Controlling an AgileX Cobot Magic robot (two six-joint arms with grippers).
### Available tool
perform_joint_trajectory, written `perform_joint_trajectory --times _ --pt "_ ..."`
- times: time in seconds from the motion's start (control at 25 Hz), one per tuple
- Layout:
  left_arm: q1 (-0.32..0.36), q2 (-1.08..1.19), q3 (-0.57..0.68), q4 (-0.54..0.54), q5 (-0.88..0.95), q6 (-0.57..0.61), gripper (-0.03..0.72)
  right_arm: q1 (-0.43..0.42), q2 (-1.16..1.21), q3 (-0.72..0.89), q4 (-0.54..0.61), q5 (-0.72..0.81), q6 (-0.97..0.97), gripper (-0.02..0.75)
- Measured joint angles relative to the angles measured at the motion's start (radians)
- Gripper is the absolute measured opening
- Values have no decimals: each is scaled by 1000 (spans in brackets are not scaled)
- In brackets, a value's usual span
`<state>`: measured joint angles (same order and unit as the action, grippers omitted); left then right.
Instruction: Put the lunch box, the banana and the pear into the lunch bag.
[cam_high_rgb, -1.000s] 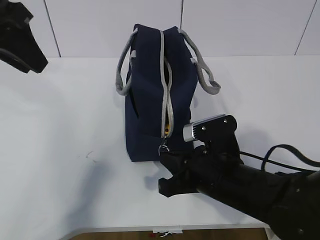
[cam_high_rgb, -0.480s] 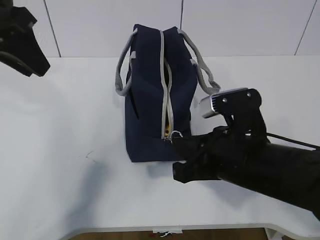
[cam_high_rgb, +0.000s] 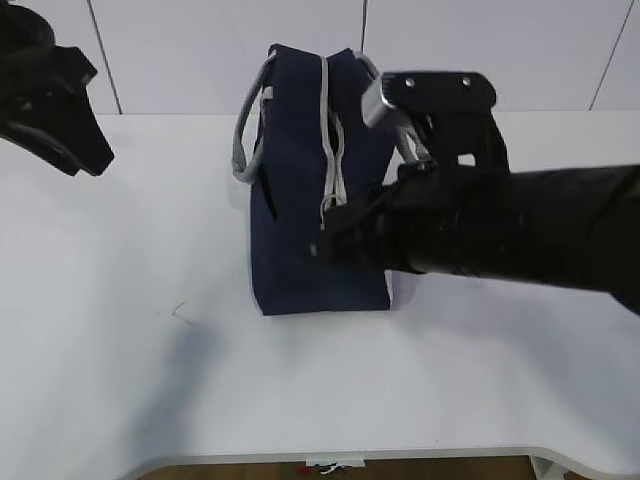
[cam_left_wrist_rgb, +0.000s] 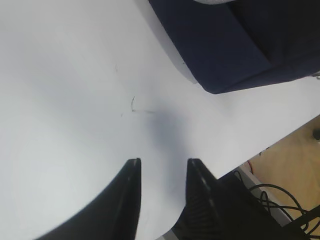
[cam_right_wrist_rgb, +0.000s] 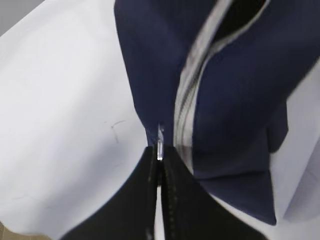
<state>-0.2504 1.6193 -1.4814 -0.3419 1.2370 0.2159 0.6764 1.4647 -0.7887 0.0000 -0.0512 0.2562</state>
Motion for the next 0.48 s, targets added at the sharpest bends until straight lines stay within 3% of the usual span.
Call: perform_joint_trajectory --times 0.24,0.48 --pt "0 33 0 0 0 0 235 0 0 -186 -6 199 0 13" --pt "0 71 0 0 -2 0 234 0 0 -312 -55 278 -2 13"
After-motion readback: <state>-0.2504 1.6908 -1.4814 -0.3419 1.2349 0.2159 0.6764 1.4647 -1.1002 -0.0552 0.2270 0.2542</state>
